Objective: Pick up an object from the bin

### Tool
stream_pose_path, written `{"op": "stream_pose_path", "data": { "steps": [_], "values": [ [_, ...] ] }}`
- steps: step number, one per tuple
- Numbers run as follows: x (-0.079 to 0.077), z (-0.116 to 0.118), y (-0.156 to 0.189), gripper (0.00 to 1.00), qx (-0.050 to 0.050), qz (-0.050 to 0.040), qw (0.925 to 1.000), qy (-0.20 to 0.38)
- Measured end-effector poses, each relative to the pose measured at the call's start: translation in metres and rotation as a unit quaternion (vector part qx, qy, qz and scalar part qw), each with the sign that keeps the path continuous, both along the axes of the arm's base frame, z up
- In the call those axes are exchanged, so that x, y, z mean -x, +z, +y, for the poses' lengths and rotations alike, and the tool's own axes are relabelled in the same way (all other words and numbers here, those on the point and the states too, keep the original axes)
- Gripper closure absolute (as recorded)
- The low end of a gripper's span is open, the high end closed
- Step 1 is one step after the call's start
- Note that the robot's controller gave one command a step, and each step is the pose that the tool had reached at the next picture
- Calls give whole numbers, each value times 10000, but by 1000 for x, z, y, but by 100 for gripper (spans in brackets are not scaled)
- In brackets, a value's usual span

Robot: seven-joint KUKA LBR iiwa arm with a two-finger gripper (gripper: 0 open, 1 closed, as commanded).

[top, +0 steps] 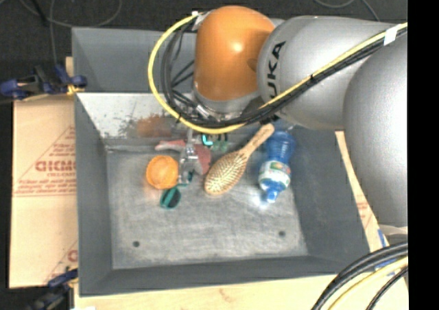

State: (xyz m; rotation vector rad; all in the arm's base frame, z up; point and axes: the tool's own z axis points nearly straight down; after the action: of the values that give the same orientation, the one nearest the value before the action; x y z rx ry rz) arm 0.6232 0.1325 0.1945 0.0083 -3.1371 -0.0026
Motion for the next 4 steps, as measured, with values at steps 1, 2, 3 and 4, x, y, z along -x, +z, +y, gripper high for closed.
{"op": "stream_pose_path", "data": {
  "steps": [1, 2, 3, 4],
  "values": [
    [-2, 0, 5, 0, -6, -41, 10000, -11],
    [-10, 49, -120, 100, -24, -69, 9990, -430],
    [-9, 48, -122, 0, -16, -49, 9990, -435],
    [-9, 48, -122, 0, -16, -49, 9990, -438]
  ]
}}
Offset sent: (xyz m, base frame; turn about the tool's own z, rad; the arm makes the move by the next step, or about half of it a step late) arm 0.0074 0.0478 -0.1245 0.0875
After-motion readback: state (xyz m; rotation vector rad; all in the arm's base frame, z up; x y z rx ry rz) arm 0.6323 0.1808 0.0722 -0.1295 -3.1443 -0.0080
